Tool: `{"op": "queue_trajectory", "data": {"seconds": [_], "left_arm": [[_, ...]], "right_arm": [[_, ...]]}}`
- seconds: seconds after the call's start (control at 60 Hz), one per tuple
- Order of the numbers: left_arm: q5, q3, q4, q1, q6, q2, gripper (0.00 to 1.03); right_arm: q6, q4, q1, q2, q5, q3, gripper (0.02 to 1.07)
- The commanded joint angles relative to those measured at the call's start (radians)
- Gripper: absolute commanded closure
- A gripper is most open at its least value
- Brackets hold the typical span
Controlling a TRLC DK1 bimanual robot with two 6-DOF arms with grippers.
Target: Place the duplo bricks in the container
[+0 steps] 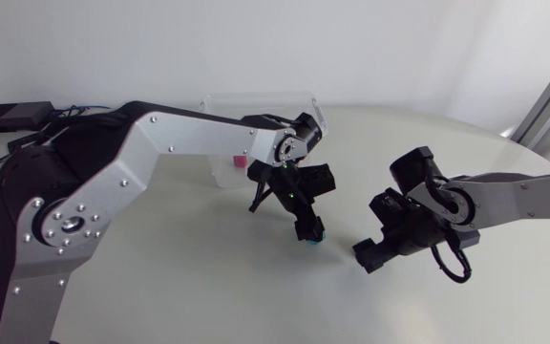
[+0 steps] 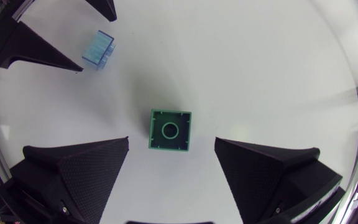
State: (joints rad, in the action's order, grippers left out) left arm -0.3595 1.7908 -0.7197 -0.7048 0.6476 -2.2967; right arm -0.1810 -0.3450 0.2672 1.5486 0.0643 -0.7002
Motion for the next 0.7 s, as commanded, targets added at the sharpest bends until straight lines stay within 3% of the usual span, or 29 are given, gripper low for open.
{"op": "queue_trajectory", "data": {"seconds": [0.0,0.083,0.117,0.317,0.433,0.483,0.55,0.683], "left_arm": [[0.005,0.038,-0.018,-0.022,-0.020,-0.035,0.41],[0.044,0.048,-0.021,-0.042,-0.028,-0.047,0.83],[0.048,0.047,-0.020,-0.041,-0.028,-0.047,0.87],[0.077,0.010,0.002,-0.055,-0.017,-0.029,0.88],[0.063,-0.025,0.012,-0.050,-0.008,0.003,0.89],[0.047,-0.041,0.014,-0.041,-0.008,0.025,0.89],[0.010,-0.067,0.016,-0.010,-0.012,0.094,0.89],[-0.021,-0.103,0.014,0.048,-0.028,0.293,0.89]], "right_arm": [[-0.012,-0.020,0.007,0.015,0.005,-0.027,0.07],[-0.014,-0.026,0.009,0.025,0.000,-0.035,0.07],[-0.014,-0.026,0.009,0.027,-0.001,-0.036,0.07],[-0.018,-0.019,0.009,0.087,-0.003,-0.053,0.13],[-0.034,0.017,0.018,0.090,-0.001,-0.042,0.37],[-0.041,0.044,0.021,0.090,0.002,-0.038,0.60],[-0.043,0.064,0.021,0.085,0.008,-0.036,0.77],[-0.035,0.057,0.038,0.039,0.014,-0.032,0.85]]}}
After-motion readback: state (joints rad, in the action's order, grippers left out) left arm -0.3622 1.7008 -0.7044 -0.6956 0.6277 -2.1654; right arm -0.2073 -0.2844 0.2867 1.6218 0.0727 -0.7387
